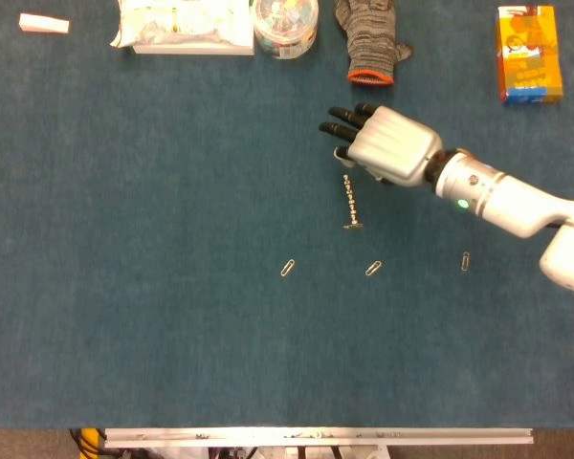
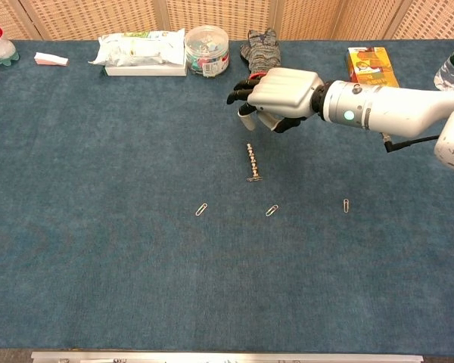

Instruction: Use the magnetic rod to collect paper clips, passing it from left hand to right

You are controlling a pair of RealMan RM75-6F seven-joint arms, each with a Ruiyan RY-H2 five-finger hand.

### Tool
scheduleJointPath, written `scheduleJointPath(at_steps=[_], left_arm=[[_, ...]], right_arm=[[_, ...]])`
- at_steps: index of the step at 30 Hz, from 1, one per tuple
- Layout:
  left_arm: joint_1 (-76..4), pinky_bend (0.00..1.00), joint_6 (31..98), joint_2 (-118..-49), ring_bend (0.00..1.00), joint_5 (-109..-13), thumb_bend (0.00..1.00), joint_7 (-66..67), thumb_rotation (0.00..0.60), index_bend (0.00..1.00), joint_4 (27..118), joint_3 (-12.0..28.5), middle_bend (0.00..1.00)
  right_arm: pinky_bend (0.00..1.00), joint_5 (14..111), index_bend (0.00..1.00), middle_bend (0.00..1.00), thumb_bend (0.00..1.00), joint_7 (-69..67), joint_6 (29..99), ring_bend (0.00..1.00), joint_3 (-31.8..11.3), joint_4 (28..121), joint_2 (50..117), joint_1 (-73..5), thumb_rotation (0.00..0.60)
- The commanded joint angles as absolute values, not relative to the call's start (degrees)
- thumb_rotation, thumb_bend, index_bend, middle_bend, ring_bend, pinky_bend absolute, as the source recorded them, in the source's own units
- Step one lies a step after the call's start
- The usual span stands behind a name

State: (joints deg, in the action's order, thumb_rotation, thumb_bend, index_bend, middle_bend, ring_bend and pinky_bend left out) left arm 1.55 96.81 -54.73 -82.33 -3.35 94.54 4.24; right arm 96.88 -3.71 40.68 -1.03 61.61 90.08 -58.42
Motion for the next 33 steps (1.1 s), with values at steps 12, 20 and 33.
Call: scheduleJointPath(at_steps=[12, 20, 33], left_arm=[[2.1, 0.13, 96.5, -54.4, 0.0, -82.5, 0.09, -2.9, 0.6, 0.58, 95.0, 4.7, 0.12], [2.3, 0.14, 96.3, -54.2, 0.0, -82.5, 0.09, -3.4, 0.6, 0.58, 95.0, 5.0, 0.13], [2.7, 0.15, 96.4, -53.8, 0.0, -82.8, 0.09, -4.8, 0.6, 0.59, 95.0, 5.3, 0.13]], right_arm=[[0.17, 95.6, 0.41, 0.1, 1.0, -3.9, 39.3, 0.02, 0.4, 59.6, 93.1, -59.9, 0.6], [0.17, 95.8, 0.41, 0.1, 1.0, -4.0, 38.6, 0.02, 1.4, 58.0, 94.8, -60.8, 0.6], [0.17, 94.9, 0.41, 0.1, 1.0, -3.8, 37.8, 0.02, 2.2, 56.6, 96.1, -61.5, 0.6]])
